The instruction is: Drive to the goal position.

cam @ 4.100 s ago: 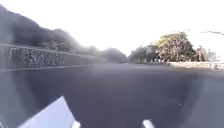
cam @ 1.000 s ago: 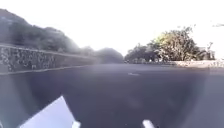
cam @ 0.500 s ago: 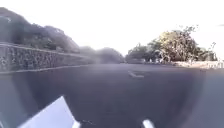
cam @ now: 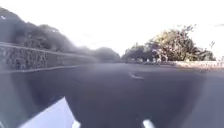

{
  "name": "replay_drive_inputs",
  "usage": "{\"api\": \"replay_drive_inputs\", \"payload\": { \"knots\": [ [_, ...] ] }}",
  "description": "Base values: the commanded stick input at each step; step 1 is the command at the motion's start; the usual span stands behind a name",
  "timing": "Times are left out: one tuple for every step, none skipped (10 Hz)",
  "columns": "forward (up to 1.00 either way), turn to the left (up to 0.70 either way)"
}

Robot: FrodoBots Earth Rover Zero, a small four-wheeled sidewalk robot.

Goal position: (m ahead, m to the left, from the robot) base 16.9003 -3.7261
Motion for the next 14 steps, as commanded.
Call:
{"api": "replay_drive_inputs", "payload": {
  "knots": [
    [0.85, 0.0],
    [0.85, 0.0],
    [0.85, 0.0],
    [0.85, 0.0],
    [0.85, 0.0],
    [0.85, 0.0],
    [0.85, 0.0],
    [0.85, 0.0],
    [0.85, 0.0],
    [0.85, 0.0],
    [0.85, 0.0],
    [0.85, 0.0],
    [0.85, 0.0],
    [0.85, 0.0]
  ]
}}
